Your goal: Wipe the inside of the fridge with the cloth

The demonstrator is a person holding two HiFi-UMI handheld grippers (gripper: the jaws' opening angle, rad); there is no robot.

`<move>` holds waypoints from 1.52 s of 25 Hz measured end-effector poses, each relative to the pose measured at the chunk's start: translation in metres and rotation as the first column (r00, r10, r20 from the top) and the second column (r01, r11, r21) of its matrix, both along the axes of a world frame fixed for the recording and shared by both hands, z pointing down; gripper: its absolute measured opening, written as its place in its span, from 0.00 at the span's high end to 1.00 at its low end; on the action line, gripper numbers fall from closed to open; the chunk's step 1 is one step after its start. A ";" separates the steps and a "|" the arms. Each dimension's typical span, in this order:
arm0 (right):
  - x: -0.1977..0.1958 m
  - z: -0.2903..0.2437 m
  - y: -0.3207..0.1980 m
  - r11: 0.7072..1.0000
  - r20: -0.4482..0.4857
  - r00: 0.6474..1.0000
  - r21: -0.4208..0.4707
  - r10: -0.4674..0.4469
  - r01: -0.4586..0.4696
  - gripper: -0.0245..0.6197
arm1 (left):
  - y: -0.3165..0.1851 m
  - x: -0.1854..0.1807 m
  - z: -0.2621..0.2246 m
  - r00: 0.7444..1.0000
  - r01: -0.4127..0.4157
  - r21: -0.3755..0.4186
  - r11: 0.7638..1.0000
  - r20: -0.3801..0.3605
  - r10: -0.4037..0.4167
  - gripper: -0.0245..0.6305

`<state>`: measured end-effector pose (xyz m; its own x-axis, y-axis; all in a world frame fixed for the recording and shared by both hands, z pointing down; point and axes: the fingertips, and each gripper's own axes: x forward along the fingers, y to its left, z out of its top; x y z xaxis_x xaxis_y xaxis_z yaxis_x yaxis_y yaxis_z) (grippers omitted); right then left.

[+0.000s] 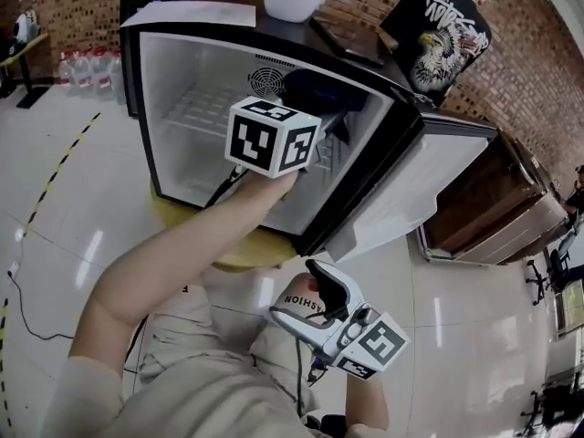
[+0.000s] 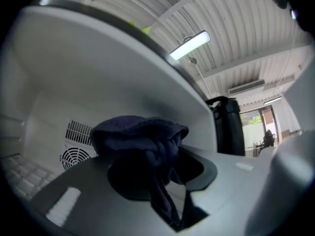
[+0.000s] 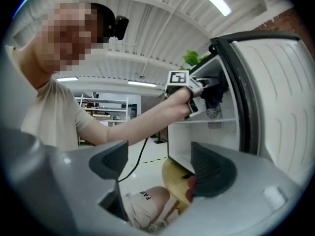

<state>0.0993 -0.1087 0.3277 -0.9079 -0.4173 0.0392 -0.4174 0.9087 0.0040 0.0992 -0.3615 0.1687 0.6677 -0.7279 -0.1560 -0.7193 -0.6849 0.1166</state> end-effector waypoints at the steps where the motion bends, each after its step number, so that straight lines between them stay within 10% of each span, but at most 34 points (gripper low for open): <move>1: -0.001 0.003 0.000 1.000 -0.011 1.000 0.005 0.004 -0.004 0.34 | -0.013 0.001 -0.004 1.000 0.016 -0.004 1.000 -0.024 -0.016 0.75; 14: -0.010 0.021 0.000 1.000 -0.075 0.997 0.025 0.016 -0.014 0.40 | -0.110 0.014 -0.002 0.985 0.142 -0.091 0.986 -0.089 -0.150 0.75; 29: -0.010 0.072 -0.019 0.998 -0.172 0.985 -0.050 0.033 -0.042 0.42 | 0.046 0.024 -0.003 0.979 -0.203 0.033 0.979 -0.027 0.204 0.77; 38: -0.008 0.080 -0.013 0.997 -0.195 0.979 -0.053 0.051 -0.062 0.42 | -0.056 0.003 0.037 1.000 0.024 -0.149 0.989 0.017 -0.021 0.77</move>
